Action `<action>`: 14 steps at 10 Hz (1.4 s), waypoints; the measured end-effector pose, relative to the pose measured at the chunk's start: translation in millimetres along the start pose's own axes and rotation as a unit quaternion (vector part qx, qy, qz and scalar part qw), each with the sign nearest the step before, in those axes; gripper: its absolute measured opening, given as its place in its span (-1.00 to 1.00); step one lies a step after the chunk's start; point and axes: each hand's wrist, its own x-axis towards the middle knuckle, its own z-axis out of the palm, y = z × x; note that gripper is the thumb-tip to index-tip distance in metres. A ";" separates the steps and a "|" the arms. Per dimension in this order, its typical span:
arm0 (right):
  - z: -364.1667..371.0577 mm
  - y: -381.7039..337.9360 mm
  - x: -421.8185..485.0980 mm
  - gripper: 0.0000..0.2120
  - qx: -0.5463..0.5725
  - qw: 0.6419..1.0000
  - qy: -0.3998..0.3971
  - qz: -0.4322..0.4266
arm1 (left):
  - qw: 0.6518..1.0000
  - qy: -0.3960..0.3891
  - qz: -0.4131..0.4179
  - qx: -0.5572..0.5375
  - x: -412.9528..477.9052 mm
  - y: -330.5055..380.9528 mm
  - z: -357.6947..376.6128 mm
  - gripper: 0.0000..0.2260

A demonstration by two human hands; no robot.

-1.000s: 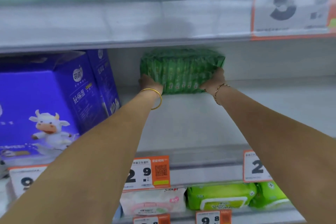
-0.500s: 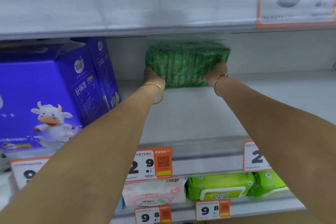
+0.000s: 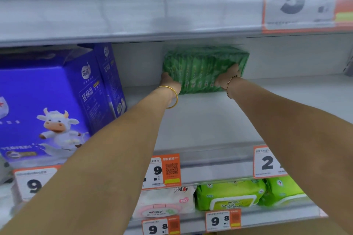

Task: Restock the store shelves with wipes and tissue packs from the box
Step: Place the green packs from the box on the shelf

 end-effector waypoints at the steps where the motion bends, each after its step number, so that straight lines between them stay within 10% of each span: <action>1: -2.9 6.5 -6.9 -0.29 0.019 0.998 -0.064 -0.021 | 1.000 0.001 -0.015 0.017 2.9 0.8 3.2 -0.40; 3: -50.4 14.9 -51.3 -0.48 0.104 0.989 -0.078 -0.070 | 0.995 0.053 0.018 0.077 -68.1 29.7 1.1 -0.56; 6: -165.8 115.5 -244.3 -0.67 0.327 0.931 -0.066 -0.150 | 0.953 -0.178 0.176 -0.172 -265.4 -11.3 62.4 -0.63; 8: -134.5 270.4 -306.0 -0.71 0.184 0.978 -0.094 0.009 | 0.924 -0.375 0.039 0.063 -322.1 -132.0 136.7 -0.73; 10: -66.7 407.8 -320.8 -0.72 -0.106 0.966 -0.185 0.148 | 0.855 -0.408 0.081 0.309 -321.7 -222.9 190.6 -0.76; 11: -65.3 424.4 -308.0 -0.58 -0.265 0.925 -0.231 0.147 | 0.837 -0.413 0.102 0.343 -314.4 -231.4 208.1 -0.77; 13: -74.0 444.8 -293.6 0.04 -0.576 0.669 -0.460 0.096 | 0.836 -0.428 0.122 0.322 -305.2 -232.1 228.8 -0.65; 14: -75.1 463.1 -299.8 -0.04 -0.604 0.643 -0.469 0.035 | 0.838 -0.436 0.110 0.309 -311.4 -230.3 235.6 -0.67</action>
